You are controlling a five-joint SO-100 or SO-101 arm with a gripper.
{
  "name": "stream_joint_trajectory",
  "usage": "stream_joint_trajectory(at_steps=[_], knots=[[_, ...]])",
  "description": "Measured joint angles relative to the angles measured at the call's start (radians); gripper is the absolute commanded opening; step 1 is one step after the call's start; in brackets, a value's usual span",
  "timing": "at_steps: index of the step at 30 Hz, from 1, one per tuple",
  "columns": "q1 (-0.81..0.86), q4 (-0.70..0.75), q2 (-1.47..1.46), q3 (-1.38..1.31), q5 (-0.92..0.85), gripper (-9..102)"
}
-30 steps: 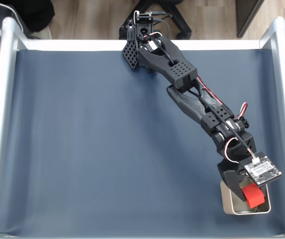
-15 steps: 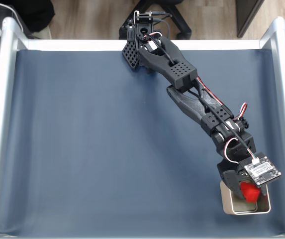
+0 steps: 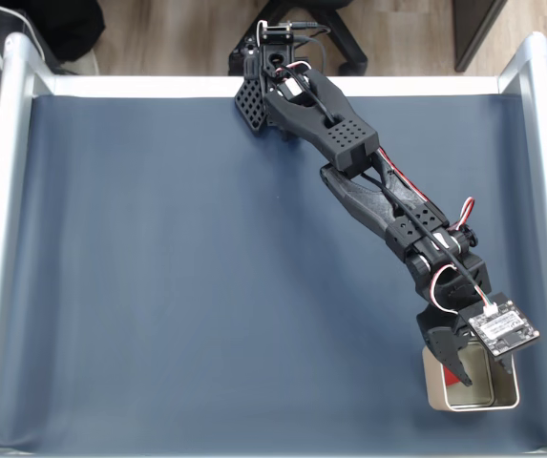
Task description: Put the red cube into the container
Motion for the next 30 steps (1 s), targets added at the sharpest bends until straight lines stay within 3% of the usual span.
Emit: stream_joint_trajectory(at_steps=[7, 14, 26, 30], knots=[[0.0, 0.0, 0.0, -0.006, 0.0, 0], [0.0, 0.032, 0.012, -0.041, 0.0, 0], [0.129, 0.305, 0.33, -0.055, 0.003, 0], [0.196, 0.293, 0.476, 0.087, -0.005, 0]])
